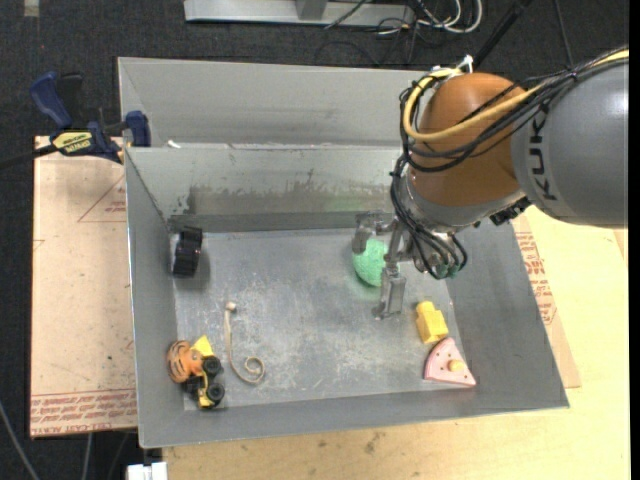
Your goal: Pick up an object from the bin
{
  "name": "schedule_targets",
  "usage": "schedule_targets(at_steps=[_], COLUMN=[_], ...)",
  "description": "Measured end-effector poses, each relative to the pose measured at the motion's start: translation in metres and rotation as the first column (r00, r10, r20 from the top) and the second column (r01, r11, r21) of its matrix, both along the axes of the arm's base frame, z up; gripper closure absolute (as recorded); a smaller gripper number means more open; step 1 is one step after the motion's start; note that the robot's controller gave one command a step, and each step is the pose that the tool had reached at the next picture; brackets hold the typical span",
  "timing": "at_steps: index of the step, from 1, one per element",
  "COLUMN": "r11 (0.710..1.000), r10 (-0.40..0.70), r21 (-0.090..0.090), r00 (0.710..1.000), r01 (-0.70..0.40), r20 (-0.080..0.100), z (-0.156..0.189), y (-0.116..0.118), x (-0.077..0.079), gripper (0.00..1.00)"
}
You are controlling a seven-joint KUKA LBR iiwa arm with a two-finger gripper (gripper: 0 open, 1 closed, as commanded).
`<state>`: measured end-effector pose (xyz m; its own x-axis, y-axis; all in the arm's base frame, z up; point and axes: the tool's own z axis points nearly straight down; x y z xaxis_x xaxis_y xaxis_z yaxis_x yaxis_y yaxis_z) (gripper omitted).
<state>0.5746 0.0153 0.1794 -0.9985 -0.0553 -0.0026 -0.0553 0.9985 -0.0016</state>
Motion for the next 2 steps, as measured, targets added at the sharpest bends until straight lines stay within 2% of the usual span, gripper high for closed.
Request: schedule_targets(at_steps=[1, 2], r11=[0.999, 0.996], r10=[0.054, -0.090], r21=[0.003, 0.002], r00=[0.999, 0.996], r01=[-0.054, 0.090], r20=[-0.001, 0.001], z=[-0.016, -0.026], y=[-0.034, -0.044], x=[-0.018, 0.019], gripper=[0.00, 0.00])
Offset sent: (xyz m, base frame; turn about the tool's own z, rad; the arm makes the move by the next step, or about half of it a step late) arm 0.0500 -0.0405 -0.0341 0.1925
